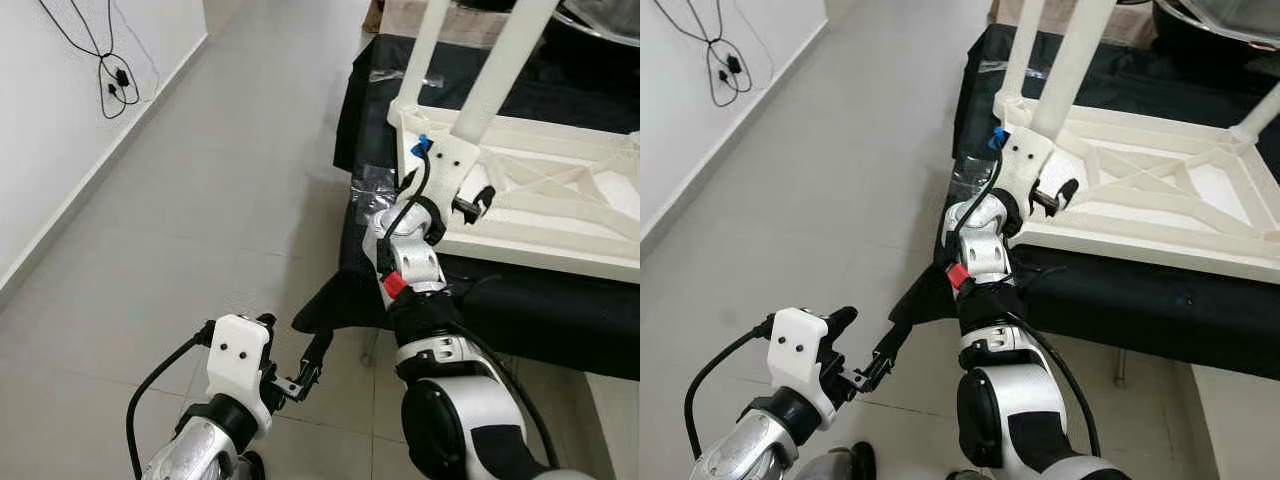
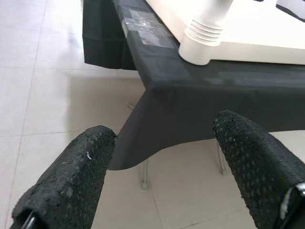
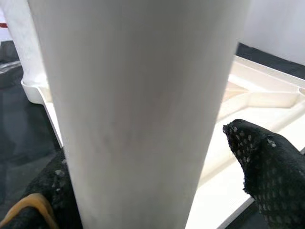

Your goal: Building children table

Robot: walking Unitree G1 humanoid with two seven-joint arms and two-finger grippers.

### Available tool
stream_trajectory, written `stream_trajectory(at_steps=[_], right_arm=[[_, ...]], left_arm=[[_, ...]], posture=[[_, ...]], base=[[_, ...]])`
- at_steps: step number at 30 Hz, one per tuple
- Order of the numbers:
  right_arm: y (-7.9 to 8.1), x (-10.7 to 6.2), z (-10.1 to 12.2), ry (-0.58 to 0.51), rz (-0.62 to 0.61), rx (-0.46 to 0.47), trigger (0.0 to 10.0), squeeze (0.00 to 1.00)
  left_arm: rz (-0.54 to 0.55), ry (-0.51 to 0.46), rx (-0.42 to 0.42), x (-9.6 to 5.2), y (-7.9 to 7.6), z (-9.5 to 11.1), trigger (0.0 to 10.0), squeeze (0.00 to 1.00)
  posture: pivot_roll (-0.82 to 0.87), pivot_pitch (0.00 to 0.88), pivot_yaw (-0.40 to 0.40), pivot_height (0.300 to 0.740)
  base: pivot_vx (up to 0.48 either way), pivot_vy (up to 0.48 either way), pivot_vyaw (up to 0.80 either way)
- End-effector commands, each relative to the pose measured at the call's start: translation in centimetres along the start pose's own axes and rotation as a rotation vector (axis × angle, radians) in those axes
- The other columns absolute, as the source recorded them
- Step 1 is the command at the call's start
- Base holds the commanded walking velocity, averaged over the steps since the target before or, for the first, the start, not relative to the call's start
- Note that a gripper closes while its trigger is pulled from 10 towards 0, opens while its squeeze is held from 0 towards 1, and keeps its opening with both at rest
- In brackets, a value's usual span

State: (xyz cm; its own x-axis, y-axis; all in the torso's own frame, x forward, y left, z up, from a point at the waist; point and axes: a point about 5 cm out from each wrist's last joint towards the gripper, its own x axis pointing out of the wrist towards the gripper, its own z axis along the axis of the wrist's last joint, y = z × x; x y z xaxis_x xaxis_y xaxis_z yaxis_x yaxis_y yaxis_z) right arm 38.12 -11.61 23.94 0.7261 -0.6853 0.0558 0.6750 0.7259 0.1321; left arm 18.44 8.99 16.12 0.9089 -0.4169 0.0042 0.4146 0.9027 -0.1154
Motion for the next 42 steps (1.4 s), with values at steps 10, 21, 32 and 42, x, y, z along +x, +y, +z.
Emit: stream_trajectory(at_steps=[10, 21, 32, 42], right_arm=[[-0.8, -1.0, -0.5, -0.066, 0.134, -0.014, 10.0, 0.0], [-1.7, -2.0, -1.1, -0.081, 0.246, -0.053, 10.0, 1.0], [-2.8, -3.5, -2.0, -0.055, 0.414, -0.038, 10.0, 0.0], [-5.1, -4.2, -3.1, -0.037, 0.51, -0.089, 10.0, 0.0]], left_arm=[[0.011, 0.021, 0.003, -0.1, 0.2, -0.6, 10.0, 0.0], [0.013, 0.028, 0.0, 0.0, 0.5, -0.8, 10.0, 0.0], [0.02, 0.029, 0.004, 0.1, 0.8, -1.0, 10.0, 0.0], [0.019, 0.03, 0.011, 0.3, 1.0, -1.1, 10.0, 0.0]], posture=[[0.08, 0.196, -0.076, 0.74], [0.07, 0.191, -0.07, 0.74], [0.06, 0.182, -0.068, 0.74], [0.06, 0.168, -0.06, 0.74]], base=[[0.0, 0.0, 0.0], [0.0, 0.0, 0.0], [0.0, 0.0, 0.0], [0.0, 0.0, 0.0]])
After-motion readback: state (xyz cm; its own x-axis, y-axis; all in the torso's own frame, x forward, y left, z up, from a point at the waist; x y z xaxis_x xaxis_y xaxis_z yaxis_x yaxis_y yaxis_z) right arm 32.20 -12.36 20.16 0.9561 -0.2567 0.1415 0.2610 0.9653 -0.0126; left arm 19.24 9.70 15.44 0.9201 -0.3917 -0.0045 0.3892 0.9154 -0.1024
